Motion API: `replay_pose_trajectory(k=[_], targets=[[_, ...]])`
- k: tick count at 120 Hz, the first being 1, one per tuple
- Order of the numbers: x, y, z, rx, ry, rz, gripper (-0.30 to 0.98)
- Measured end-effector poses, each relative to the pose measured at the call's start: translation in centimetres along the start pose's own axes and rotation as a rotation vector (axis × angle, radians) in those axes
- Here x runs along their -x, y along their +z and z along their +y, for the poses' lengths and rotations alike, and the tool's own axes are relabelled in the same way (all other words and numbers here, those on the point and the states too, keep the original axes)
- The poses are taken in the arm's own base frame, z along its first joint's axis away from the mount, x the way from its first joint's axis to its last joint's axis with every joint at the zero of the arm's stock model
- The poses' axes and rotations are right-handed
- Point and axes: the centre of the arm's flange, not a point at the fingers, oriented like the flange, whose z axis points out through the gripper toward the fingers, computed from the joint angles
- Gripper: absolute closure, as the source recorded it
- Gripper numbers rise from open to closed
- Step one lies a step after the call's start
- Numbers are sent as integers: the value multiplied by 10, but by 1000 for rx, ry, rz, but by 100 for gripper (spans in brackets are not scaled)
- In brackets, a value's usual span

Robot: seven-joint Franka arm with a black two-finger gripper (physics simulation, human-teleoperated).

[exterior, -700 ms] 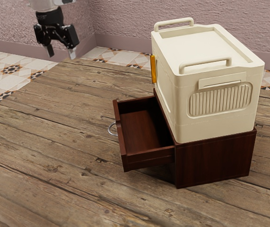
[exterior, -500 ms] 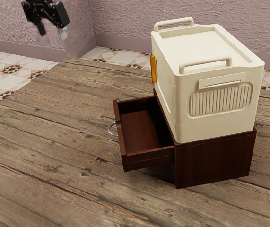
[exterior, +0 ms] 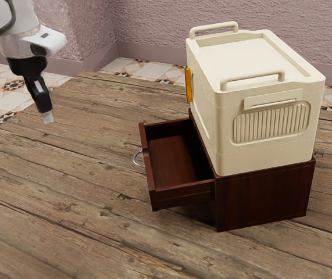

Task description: Push the drawer handle with one arm to close the drawer

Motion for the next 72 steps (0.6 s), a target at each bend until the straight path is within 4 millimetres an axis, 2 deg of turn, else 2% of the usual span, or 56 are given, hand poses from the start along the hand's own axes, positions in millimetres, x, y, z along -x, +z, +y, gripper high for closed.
replay_pose_trajectory(k=[11,19,24,35,54,72], targets=[[-29,60,-20,35,54,-34,56],[-46,89,-29,44,94,-32,63],[-61,105,-28,44,131,-29,66],[-81,131,-20,35,206,-11,72],[-84,179,-7,21,287,11,76],[-103,204,10,-18,377,65,77]])
